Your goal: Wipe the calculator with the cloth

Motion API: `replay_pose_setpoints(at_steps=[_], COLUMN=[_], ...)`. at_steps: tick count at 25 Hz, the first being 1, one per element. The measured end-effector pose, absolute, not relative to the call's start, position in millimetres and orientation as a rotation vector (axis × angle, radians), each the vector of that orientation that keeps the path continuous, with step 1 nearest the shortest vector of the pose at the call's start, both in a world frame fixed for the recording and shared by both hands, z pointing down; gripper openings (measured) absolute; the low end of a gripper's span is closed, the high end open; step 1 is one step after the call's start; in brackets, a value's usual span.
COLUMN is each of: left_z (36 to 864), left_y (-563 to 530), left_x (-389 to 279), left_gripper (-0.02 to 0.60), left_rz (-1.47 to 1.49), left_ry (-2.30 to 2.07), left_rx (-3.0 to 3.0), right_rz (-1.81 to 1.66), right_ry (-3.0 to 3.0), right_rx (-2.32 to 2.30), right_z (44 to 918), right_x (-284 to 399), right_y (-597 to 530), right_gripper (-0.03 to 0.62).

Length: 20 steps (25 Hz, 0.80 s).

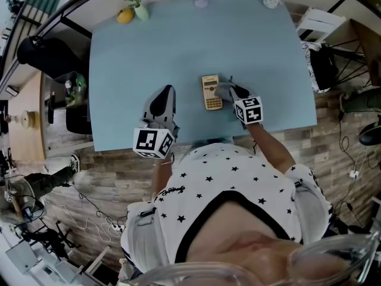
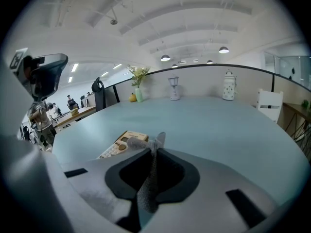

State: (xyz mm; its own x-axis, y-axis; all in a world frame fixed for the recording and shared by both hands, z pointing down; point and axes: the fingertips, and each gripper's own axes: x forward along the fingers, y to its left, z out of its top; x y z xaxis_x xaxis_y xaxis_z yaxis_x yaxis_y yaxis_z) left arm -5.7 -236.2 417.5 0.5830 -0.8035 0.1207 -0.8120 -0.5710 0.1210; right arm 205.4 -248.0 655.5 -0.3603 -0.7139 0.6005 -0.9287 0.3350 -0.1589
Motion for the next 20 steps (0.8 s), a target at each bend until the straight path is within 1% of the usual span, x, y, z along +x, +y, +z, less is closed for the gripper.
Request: replay_pose_setpoints(at_steps=[13, 20], left_z=[419, 416], left_y=[-236, -234], left_x=[-13, -18], left_gripper=[0.031, 0.031], left_rz=[0.069, 0.068], left_ry=[-1.371, -1.389], left_rx=[2.637, 2.635], right_rz=[0.660, 0.643], right_ry=[-2.203, -2.350], right_rx=[1.454, 1.415], right_z=[645, 607], right_x=[200, 165], right_y=[-253, -261], right_gripper=[0.032, 0.032])
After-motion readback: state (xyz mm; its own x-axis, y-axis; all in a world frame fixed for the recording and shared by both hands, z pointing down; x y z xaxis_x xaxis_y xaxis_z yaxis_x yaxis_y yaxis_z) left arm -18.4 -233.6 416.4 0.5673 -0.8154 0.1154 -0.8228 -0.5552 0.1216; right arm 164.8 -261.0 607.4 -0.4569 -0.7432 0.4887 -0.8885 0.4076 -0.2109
